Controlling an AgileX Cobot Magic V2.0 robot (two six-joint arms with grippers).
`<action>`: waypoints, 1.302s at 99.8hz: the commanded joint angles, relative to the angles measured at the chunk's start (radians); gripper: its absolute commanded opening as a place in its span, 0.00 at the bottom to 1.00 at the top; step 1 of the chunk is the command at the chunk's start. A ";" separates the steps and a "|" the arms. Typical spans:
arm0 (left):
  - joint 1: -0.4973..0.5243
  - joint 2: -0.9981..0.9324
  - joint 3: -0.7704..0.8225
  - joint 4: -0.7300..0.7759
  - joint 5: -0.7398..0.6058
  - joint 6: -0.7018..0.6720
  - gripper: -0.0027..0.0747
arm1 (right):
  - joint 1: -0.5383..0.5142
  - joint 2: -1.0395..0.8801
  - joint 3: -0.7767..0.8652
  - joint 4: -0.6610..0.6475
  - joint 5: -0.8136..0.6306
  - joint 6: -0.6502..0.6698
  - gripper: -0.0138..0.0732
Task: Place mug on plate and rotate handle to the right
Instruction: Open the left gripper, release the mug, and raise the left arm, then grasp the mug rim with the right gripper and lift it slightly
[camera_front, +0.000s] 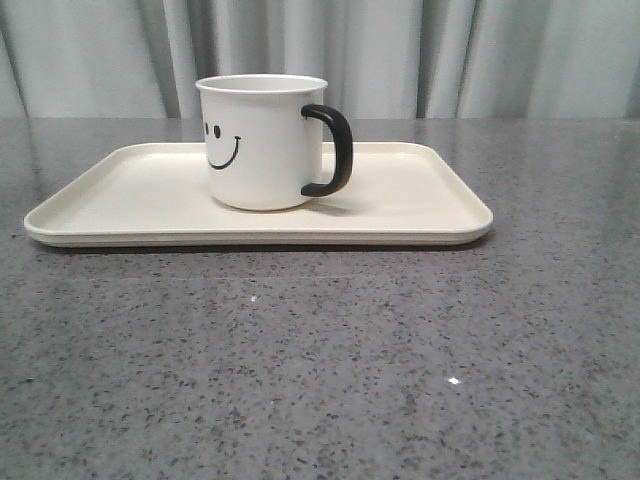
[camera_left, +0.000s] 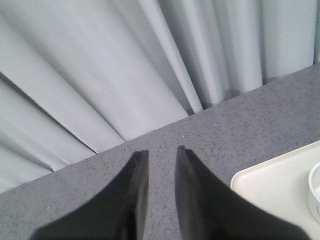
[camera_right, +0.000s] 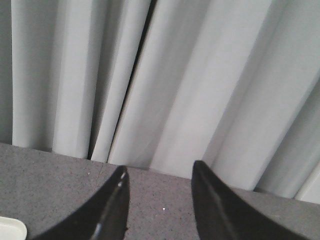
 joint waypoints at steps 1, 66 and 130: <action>-0.004 -0.098 0.047 0.045 -0.010 -0.050 0.16 | -0.002 0.002 -0.030 -0.022 -0.101 -0.006 0.53; -0.004 -0.500 0.689 0.151 -0.076 -0.264 0.01 | 0.189 0.237 -0.299 0.000 -0.026 -0.040 0.52; -0.004 -0.500 0.701 0.156 -0.102 -0.265 0.01 | 0.515 0.758 -0.550 0.063 0.319 -0.084 0.52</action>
